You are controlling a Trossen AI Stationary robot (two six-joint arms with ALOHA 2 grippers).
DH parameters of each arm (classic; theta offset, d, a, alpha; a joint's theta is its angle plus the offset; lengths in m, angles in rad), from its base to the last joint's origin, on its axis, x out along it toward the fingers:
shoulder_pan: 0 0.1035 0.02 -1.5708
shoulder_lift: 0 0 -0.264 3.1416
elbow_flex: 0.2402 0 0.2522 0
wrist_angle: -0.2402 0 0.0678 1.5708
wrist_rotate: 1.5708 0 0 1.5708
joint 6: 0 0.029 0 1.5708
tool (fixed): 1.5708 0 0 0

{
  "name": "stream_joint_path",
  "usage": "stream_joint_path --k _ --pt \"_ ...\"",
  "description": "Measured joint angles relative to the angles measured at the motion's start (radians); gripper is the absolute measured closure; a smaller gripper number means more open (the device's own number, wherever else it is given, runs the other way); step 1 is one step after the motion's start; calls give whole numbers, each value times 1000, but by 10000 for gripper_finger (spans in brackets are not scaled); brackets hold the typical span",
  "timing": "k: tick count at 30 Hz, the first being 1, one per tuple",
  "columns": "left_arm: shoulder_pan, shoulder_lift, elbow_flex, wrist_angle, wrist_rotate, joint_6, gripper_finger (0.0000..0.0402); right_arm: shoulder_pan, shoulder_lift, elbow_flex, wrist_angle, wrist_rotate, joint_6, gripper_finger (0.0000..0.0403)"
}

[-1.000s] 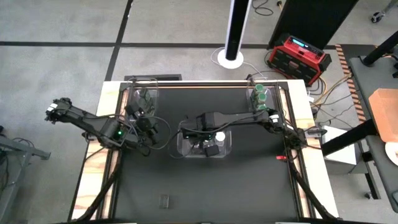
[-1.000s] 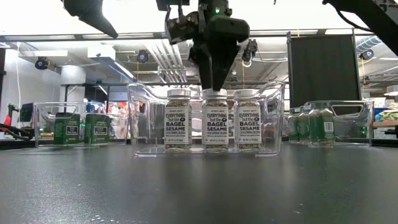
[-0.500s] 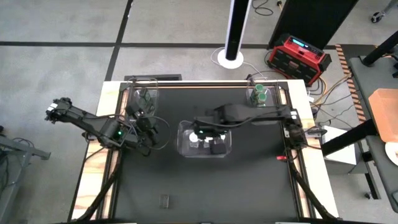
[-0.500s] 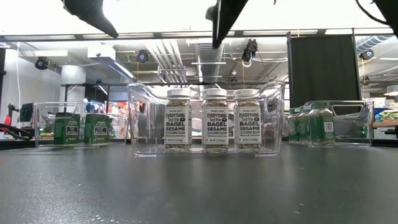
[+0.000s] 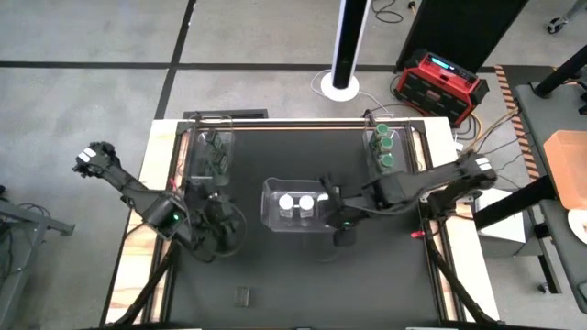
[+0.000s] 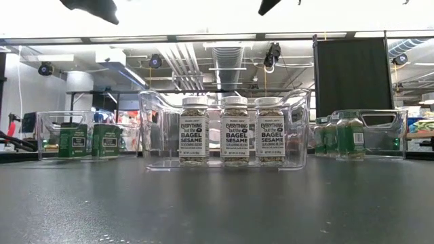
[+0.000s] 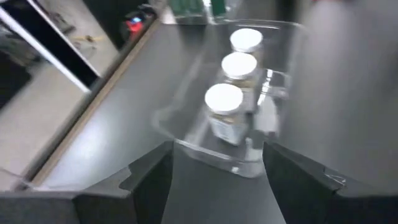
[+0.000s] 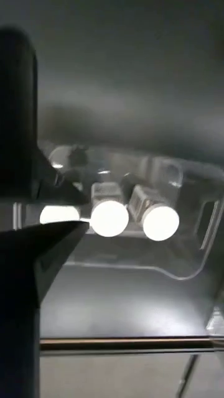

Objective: Sort spices by type
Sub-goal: Put the black seasoning can into the top left transparent bin

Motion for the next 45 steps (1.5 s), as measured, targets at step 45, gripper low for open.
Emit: stream_joint_path --k 45 --pt "-193 608 527 -318 720 -1338 159 135 -150 -288 74 401 181 390"
